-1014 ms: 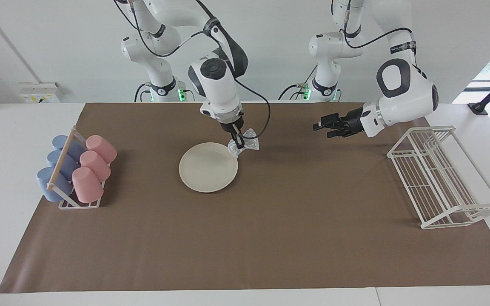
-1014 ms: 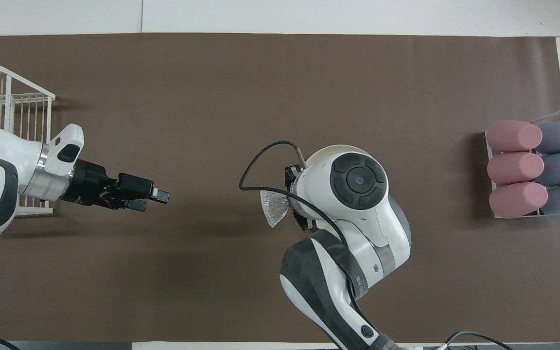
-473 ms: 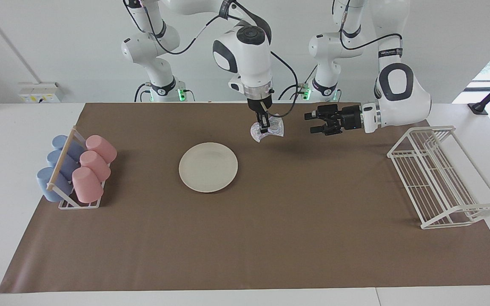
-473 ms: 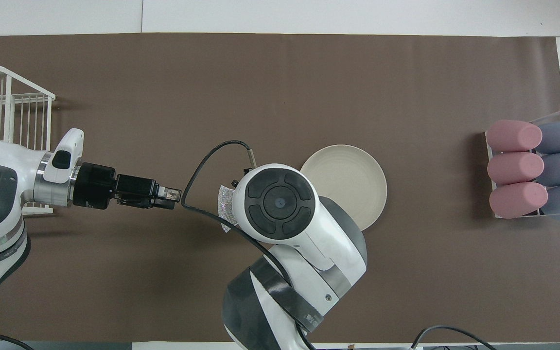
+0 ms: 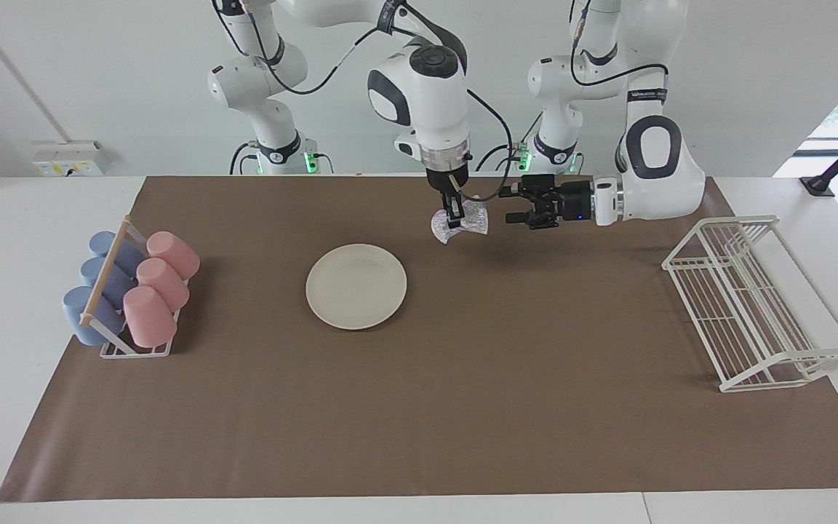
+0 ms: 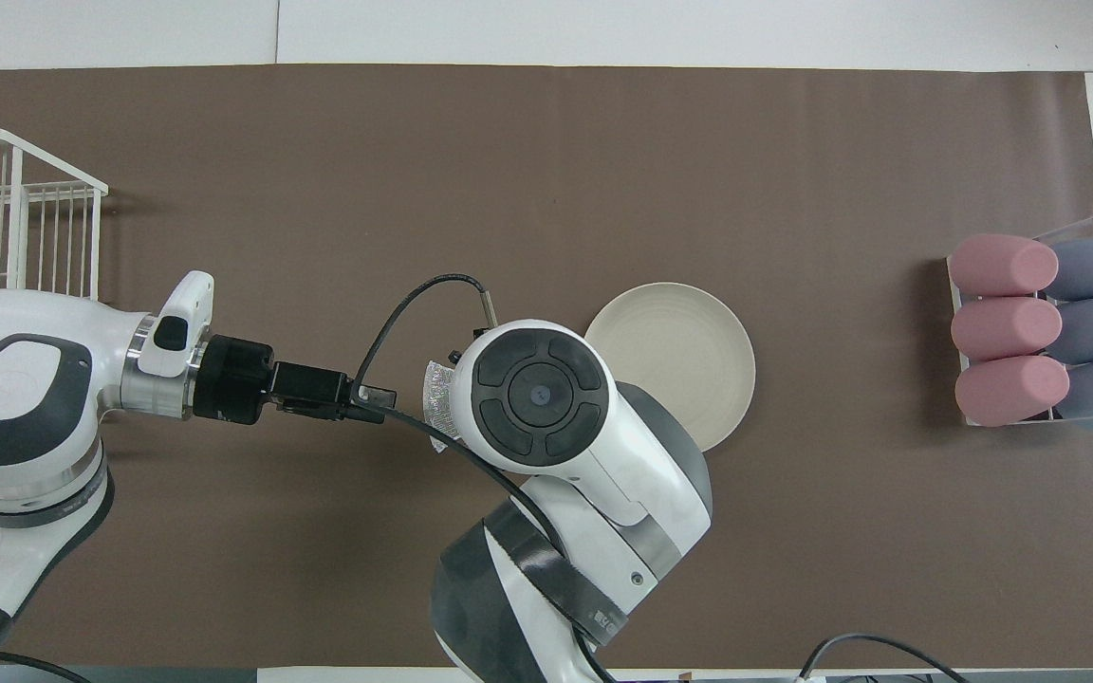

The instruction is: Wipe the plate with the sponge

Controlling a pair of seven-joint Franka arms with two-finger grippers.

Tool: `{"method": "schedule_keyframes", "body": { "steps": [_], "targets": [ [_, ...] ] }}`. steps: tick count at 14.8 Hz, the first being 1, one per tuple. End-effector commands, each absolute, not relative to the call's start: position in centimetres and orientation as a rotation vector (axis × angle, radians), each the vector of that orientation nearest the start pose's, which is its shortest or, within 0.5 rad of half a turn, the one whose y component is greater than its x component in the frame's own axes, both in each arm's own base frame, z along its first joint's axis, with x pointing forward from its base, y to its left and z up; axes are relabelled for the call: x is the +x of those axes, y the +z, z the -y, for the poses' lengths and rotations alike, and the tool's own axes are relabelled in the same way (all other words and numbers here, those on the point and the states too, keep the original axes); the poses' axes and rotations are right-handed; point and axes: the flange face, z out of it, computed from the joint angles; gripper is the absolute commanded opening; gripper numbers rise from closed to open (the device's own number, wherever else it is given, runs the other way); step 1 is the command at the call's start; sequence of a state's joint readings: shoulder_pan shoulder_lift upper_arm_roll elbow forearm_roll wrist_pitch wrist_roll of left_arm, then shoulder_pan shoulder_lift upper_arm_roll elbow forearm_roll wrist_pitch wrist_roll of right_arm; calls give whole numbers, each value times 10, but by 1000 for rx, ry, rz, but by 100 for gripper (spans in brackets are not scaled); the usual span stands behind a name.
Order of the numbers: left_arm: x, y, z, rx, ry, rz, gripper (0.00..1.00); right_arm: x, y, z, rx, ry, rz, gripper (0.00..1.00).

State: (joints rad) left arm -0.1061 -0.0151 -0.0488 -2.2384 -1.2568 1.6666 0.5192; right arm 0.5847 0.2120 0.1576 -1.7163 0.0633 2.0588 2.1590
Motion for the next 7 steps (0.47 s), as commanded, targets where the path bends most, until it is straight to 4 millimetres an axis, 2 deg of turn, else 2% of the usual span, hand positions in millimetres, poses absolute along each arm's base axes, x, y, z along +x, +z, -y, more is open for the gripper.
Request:
{"method": "schedule_keyframes", "body": {
  "steps": [1, 2, 4, 5, 6, 7],
  "targets": [
    [464, 397, 190, 1891, -232, 125, 100, 476, 476, -430, -2237, 98, -2004, 0],
    [461, 393, 198, 1907, -229, 124, 100, 476, 476, -429, -2235, 98, -2006, 0],
    [461, 394, 197, 1908, -226, 122, 97, 477, 476, -429, -2236, 96, -2005, 0],
    [461, 394, 198, 1909, -222, 119, 84, 477, 476, -429, -2238, 96, -2004, 0],
    [462, 393, 199, 1916, -211, 111, 52, 477, 475, -429, -2239, 96, -2005, 0],
    [463, 394, 203, 1905, -200, 94, 24, 477, 476, -429, -2238, 96, -2004, 0]
  ]
}}
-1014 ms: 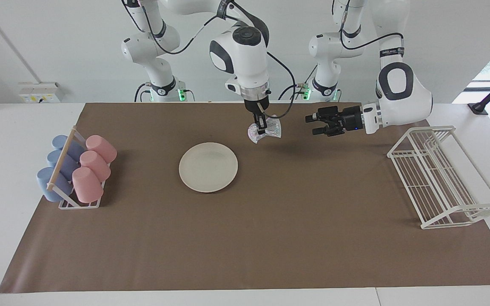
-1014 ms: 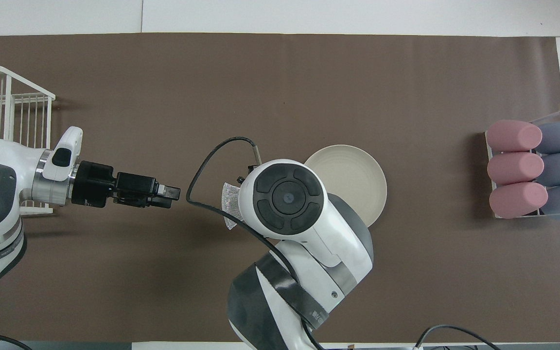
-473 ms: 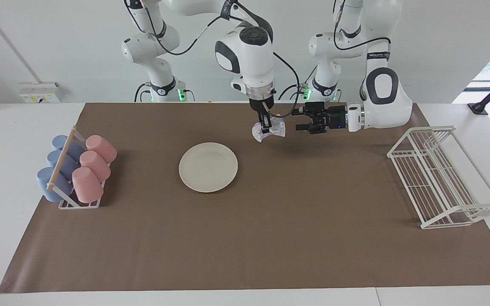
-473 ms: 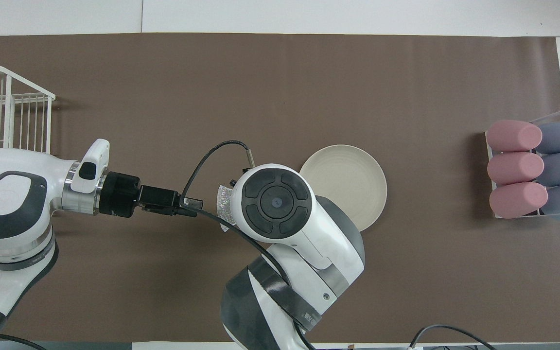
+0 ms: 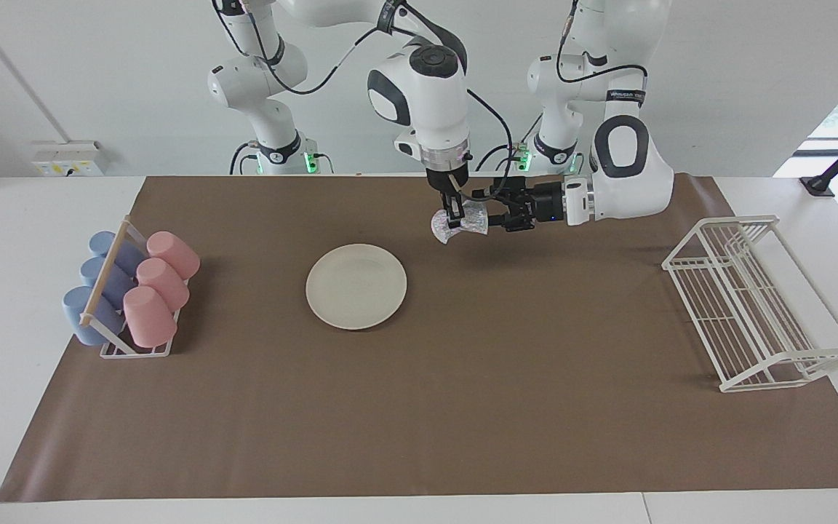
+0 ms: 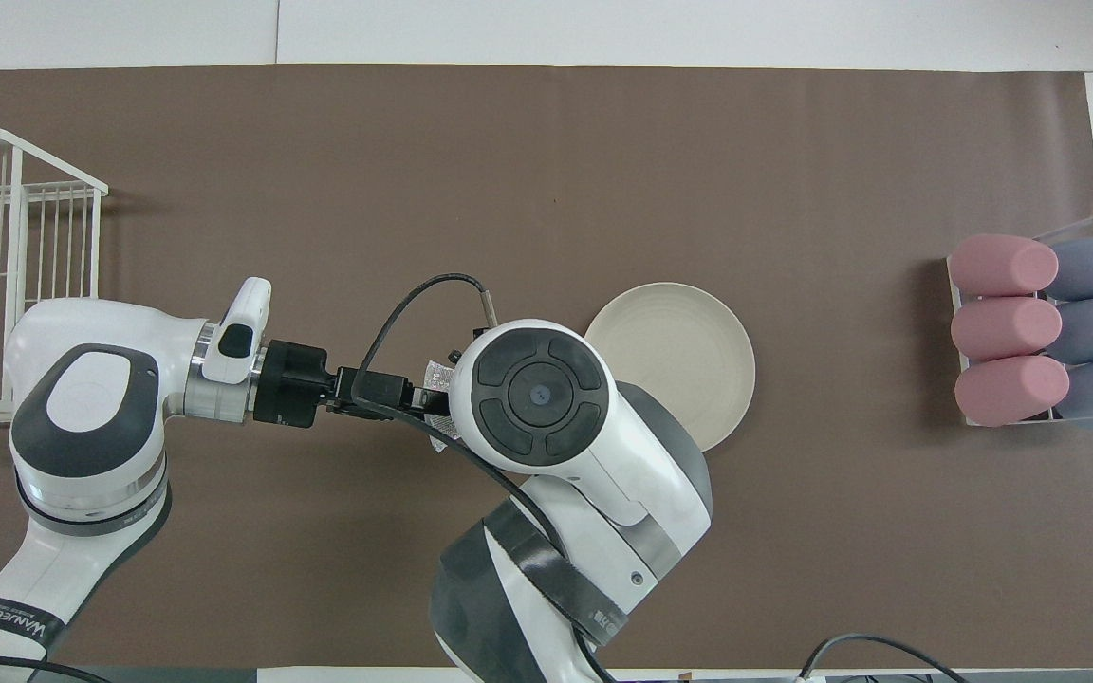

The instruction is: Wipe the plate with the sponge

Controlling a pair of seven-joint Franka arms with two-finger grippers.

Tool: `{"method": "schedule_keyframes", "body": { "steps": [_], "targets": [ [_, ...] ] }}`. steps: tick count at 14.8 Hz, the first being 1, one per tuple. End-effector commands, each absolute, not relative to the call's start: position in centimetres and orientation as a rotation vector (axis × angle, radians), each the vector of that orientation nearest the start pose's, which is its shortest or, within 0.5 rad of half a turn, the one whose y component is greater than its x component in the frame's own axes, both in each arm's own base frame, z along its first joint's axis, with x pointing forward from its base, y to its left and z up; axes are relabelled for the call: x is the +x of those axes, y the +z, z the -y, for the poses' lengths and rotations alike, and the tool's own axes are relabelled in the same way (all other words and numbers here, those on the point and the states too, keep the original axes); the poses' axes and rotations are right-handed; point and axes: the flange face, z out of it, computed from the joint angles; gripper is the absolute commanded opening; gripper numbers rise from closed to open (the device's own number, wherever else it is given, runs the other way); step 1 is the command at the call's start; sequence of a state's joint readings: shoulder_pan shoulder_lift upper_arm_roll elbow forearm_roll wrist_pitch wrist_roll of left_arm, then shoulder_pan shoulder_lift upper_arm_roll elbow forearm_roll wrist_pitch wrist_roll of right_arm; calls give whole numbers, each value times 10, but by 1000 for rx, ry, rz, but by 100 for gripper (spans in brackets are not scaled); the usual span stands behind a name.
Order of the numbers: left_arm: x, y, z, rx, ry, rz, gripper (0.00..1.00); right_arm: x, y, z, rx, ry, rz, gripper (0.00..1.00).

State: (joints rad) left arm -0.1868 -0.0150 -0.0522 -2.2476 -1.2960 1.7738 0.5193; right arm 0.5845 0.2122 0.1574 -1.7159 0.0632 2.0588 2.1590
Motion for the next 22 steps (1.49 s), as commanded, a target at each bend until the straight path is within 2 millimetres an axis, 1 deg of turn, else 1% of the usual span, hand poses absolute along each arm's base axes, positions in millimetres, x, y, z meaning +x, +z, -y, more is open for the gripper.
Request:
{"method": "schedule_keyframes", "body": {
  "steps": [1, 8, 9, 10, 11, 13, 14, 15, 16, 17, 18, 19, 20, 22],
  "targets": [
    [464, 395, 202, 1897, -196, 82, 0, 477, 475, -429, -2239, 96, -2005, 0],
    [462, 395, 199, 1893, -232, 43, 0, 481, 473, -423, -2248, 93, -2003, 0],
    [462, 395, 199, 1893, -231, 41, 0, 480, 473, -421, -2268, 93, -1984, 27],
    [462, 395, 198, 1891, -232, 41, 0, 479, 473, -422, -2280, 90, -1967, 81],
    [463, 395, 198, 1891, -231, 40, 0, 477, 472, -424, -2269, 96, -1975, 100],
    [463, 395, 196, 1890, -230, 38, 0, 479, 476, -420, -2262, 97, -1980, 100],
    [463, 395, 196, 1891, -231, 37, 0, 478, 480, -417, -2269, 90, -1965, 100],
    [463, 395, 196, 1891, -231, 37, 0, 481, 480, -409, -2287, 81, -1951, 100],
    [463, 395, 196, 1891, -231, 37, 0, 482, 484, -403, -2335, 69, -1888, 100],
    [463, 395, 196, 1890, -233, 37, 0, 485, 487, -390, -2400, 60, -1822, 100],
    [463, 395, 196, 1890, -233, 35, 0, 492, 490, -374, -2461, 53, -1765, 100],
    [463, 395, 195, 1890, -230, 32, 0, 497, 498, -357, -2535, 46, -1678, 100],
    [464, 395, 194, 1890, -229, 30, 0, 502, 510, -335, -2605, 37, -1586, 100],
    [466, 395, 192, 1902, -226, 13, 0, 515, 532, -279, -2754, 32, -1374, 100]
  ]
}}
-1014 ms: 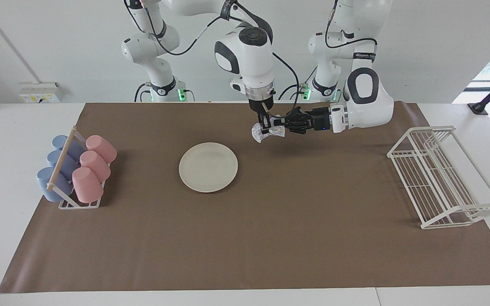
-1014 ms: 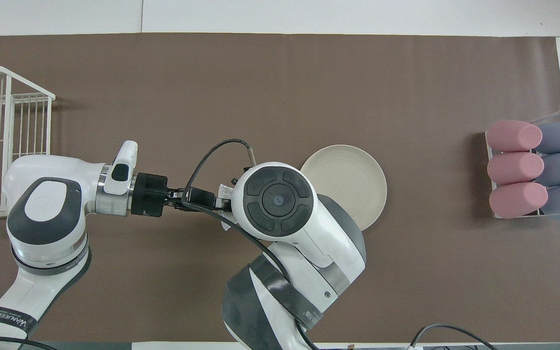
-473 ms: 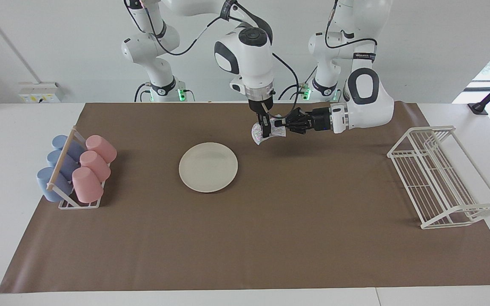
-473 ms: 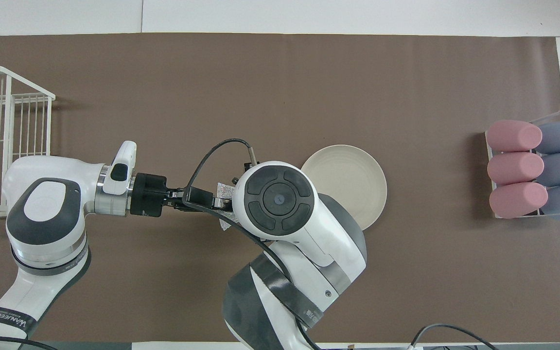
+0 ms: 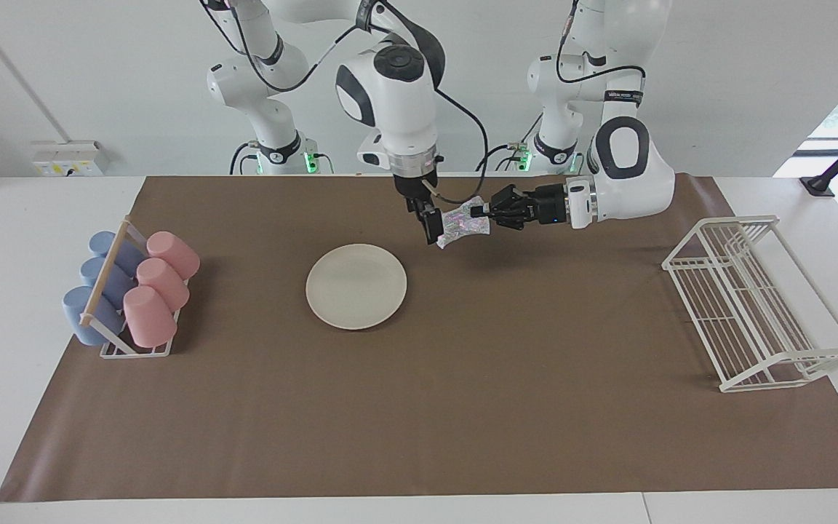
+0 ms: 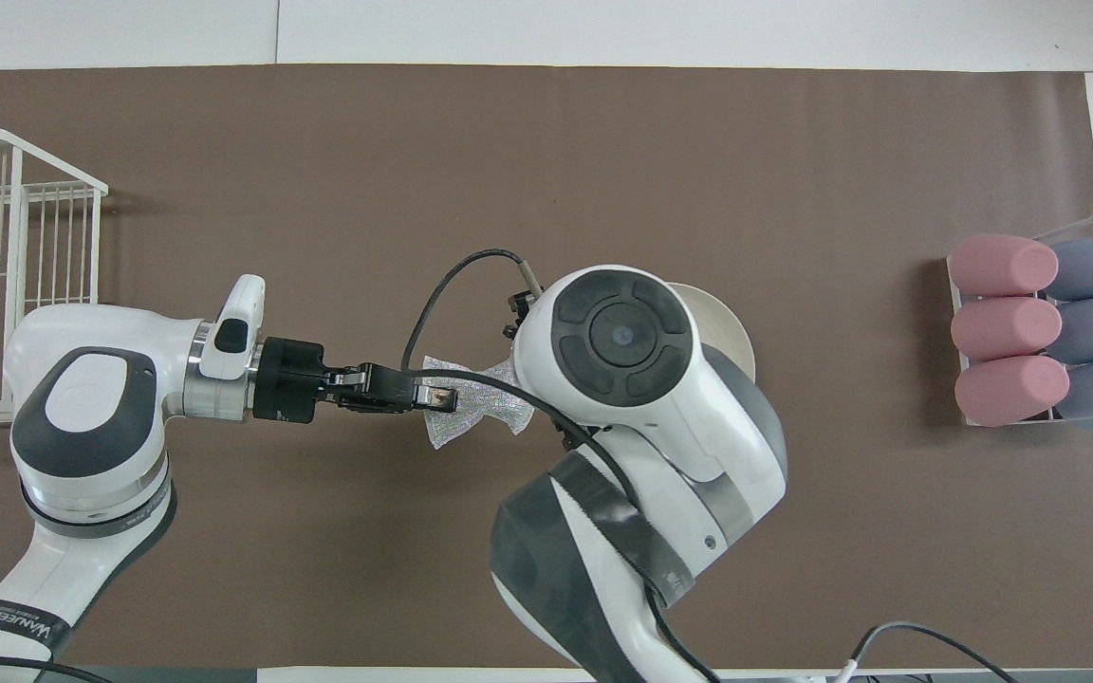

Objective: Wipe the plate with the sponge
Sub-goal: 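Pull the scrubber back with the left gripper while the right gripper retreats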

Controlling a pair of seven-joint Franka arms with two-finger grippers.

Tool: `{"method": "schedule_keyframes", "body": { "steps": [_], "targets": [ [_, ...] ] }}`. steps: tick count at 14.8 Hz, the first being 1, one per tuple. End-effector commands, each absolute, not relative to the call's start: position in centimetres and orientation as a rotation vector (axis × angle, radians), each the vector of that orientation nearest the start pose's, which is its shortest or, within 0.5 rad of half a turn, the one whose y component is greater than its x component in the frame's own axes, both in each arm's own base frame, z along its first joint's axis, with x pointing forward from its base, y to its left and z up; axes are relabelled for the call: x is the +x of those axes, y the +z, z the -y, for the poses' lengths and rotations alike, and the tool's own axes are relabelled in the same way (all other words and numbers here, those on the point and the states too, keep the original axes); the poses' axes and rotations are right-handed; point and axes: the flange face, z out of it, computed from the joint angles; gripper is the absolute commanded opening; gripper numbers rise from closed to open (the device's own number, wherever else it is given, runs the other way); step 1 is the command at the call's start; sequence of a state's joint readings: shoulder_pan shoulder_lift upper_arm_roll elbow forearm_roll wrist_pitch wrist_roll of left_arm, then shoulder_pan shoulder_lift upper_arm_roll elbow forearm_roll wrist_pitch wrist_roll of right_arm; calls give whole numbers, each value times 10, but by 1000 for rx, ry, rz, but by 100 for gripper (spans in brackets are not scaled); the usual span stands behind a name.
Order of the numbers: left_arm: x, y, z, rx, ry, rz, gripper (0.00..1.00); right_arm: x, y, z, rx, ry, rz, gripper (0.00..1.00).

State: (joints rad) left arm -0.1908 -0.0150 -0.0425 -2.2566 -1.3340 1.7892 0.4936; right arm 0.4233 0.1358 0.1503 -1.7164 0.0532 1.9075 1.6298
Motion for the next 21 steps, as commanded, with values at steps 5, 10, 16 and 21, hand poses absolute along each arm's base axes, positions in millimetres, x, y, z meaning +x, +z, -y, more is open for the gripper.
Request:
{"method": "schedule_keyframes", "body": {
  "steps": [5, 10, 16, 21],
  "targets": [
    [471, 395, 191, 2043, -231, -24, 0, 517, 566, -137, -3053, 191, -807, 100],
    [481, 401, 185, 2242, -283, -26, 0, 492, 595, -102, -3106, 260, -614, 100],
    [493, 455, 218, 2564, -300, -86, 0, 503, 599, -29, -3101, 244, -62, 100],
    [487, 470, 239, 2898, -230, -125, 0, 509, 599, 16, -3095, 235, 132, 100]
  ]
}}
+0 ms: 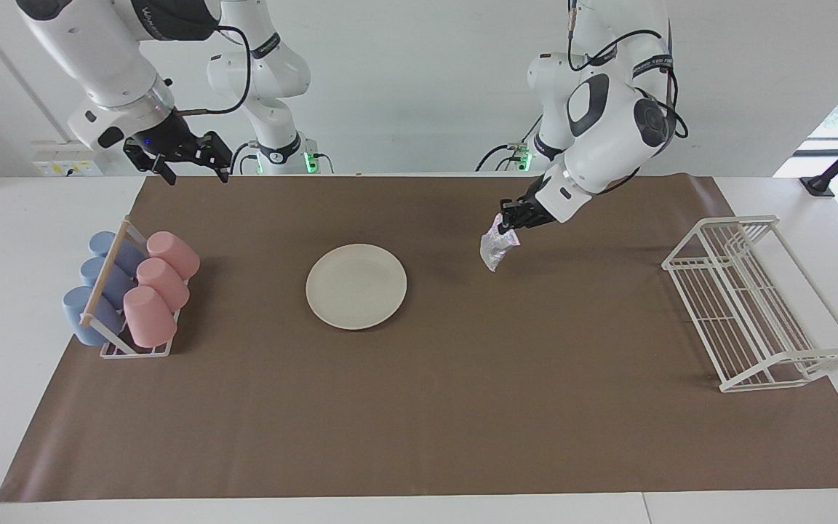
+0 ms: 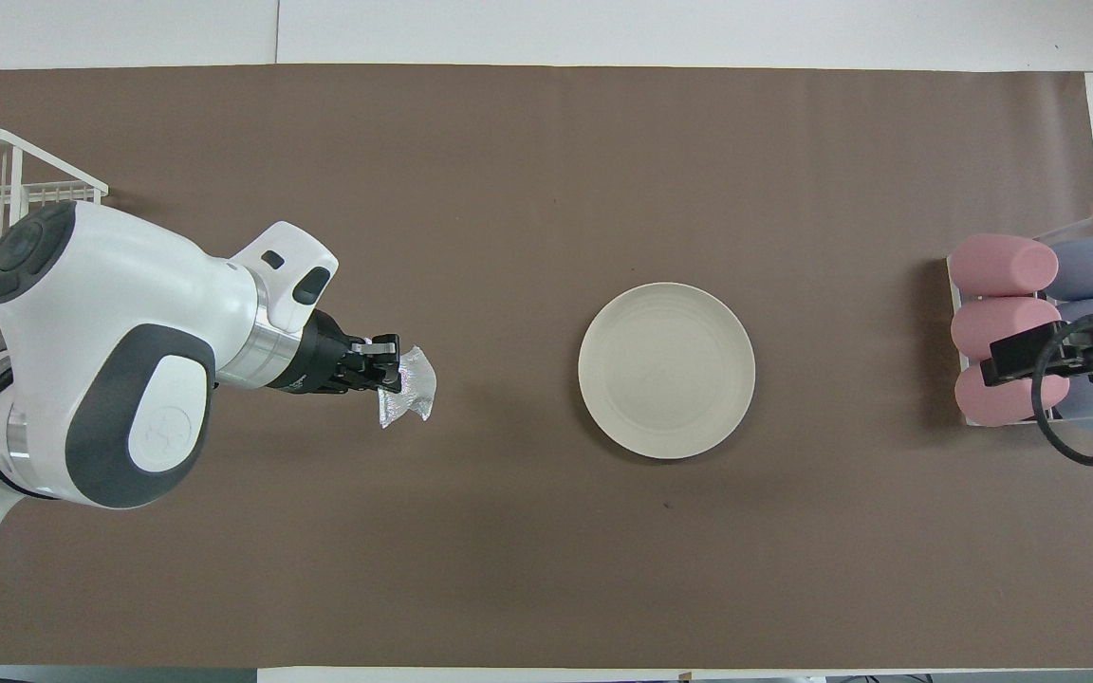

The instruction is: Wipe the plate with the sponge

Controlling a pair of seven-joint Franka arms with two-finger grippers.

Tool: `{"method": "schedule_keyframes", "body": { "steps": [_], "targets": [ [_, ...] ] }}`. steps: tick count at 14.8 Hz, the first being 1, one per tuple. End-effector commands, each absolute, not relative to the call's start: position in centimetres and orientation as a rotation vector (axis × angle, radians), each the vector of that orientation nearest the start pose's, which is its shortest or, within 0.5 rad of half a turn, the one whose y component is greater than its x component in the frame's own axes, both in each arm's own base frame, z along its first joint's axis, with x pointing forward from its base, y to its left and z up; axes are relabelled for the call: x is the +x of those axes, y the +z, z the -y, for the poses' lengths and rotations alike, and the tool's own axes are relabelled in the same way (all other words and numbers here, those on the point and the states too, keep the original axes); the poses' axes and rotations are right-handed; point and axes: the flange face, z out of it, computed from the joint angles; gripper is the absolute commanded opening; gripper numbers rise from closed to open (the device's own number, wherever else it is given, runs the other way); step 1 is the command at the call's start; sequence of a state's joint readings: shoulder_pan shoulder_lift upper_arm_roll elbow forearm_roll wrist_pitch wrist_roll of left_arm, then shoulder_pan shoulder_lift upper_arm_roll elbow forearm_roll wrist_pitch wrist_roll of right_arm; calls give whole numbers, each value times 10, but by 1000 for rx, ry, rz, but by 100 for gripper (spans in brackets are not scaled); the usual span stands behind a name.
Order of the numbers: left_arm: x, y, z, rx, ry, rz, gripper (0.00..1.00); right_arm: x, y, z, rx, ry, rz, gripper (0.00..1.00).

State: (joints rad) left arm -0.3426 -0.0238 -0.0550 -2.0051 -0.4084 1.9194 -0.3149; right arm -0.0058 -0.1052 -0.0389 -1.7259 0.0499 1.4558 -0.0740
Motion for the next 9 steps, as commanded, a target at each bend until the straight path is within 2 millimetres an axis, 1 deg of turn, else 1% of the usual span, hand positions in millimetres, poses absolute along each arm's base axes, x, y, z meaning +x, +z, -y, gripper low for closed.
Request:
{"method": "schedule_keyframes", "body": {
  "steps": [1, 2, 3, 4, 5, 7, 9],
  "targets": [
    [484, 467, 240, -3279, 242, 136, 0, 511, 600, 18, -3107, 232, 132, 100],
    [482, 469, 237, -3204, 222, 116, 0, 511, 600, 17, -3108, 230, 123, 100],
    [483, 477, 236, -3154, 213, 95, 0, 511, 600, 16, -3110, 228, 104, 100],
    [487, 483, 234, -3113, 231, 81, 0, 512, 601, 16, -3113, 219, 85, 100],
    [493, 493, 231, -3049, 229, 63, 0, 513, 601, 15, -3116, 207, 68, 100],
    [500, 505, 221, -2916, 221, 47, 0, 510, 599, 13, -3114, 228, 77, 100],
    [499, 509, 217, -2807, 188, 13, 0, 509, 599, 11, -3112, 231, 80, 100]
  ]
}}
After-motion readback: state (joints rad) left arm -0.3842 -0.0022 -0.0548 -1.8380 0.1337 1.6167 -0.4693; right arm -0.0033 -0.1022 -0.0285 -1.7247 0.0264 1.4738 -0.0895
